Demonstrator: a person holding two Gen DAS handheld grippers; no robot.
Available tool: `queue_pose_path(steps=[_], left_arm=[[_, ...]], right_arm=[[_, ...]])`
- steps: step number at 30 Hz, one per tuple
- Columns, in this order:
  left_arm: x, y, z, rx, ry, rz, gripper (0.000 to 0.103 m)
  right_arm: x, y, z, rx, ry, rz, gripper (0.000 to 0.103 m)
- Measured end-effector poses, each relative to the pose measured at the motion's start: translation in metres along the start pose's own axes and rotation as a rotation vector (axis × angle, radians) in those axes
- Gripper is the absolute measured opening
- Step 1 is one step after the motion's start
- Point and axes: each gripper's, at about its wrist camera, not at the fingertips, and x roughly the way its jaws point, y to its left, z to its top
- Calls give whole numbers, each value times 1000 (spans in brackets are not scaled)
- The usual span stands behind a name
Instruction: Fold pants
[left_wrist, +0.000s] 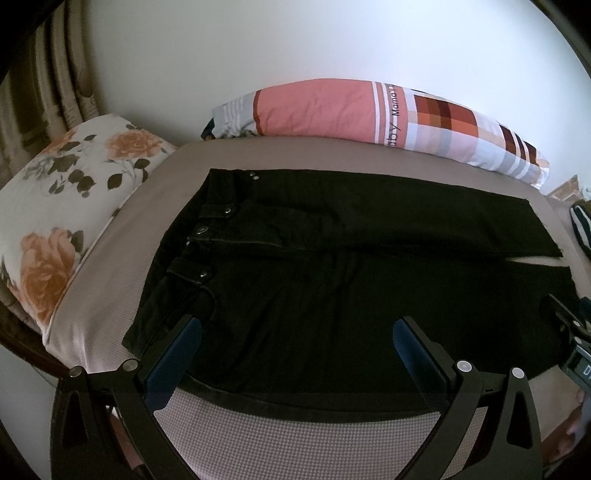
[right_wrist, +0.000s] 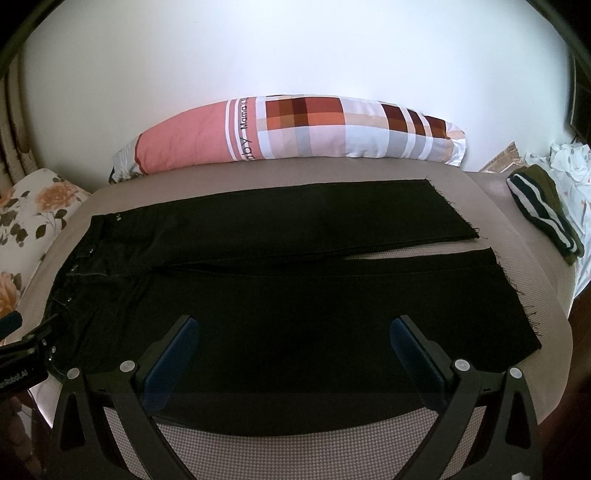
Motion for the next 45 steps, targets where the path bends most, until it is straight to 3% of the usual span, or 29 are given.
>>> queue_pose_path(steps=[16,24,29,34,41,45], left_arm=[[0,-4,-2,8,0,-3,103],[5,2,0,-8,10,-23,103],[15,28,17,-42,0,-59,103],[33,76,54,-98,-15,-114,101],[81,145,109,-173,-2,-173,85],[120,176,134,-237,45,-269,78]], right_arm=[[-1,0,0,0,-3,2,103],[0,1,6,33,1,58,103],[1,-9,9,114,-3,140,103],[7,-22,3,192,-38,236,103],[39,-30,7,284,22,315,103],[56,-22,20,265,52,311,103]])
